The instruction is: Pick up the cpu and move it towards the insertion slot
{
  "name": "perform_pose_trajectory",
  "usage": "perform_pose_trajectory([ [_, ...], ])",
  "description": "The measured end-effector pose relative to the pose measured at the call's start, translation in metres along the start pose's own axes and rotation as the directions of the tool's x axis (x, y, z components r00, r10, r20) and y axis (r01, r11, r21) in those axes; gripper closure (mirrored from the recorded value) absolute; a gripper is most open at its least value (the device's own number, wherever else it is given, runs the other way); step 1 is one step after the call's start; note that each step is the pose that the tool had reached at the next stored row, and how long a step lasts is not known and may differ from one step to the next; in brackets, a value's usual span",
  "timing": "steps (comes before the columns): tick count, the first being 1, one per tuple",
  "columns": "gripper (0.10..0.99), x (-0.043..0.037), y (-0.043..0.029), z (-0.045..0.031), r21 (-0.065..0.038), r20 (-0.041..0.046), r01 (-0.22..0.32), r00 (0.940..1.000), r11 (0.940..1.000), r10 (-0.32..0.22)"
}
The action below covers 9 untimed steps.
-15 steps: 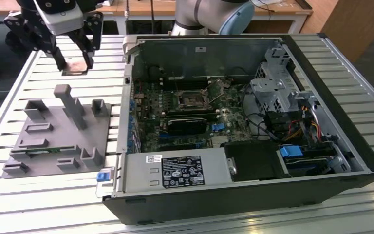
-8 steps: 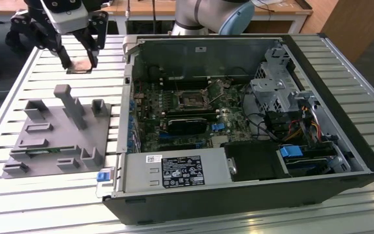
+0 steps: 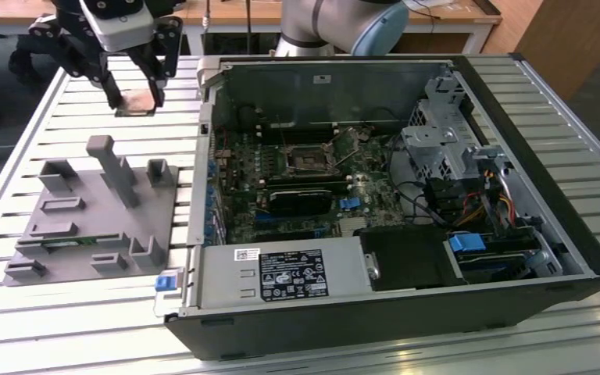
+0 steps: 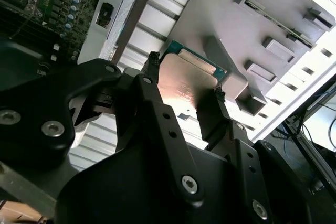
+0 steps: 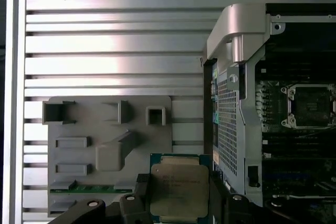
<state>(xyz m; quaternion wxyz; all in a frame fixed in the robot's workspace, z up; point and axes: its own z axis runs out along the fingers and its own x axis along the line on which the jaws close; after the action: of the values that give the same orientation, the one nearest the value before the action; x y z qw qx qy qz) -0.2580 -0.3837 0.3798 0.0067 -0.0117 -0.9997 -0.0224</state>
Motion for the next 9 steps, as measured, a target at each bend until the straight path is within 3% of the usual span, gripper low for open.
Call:
perform_pose_trajectory([
  [9, 0.553, -0.0125, 0.0019, 0.0000, 0.000, 0.0001, 0.000, 1.0000, 1.0000, 0.000],
])
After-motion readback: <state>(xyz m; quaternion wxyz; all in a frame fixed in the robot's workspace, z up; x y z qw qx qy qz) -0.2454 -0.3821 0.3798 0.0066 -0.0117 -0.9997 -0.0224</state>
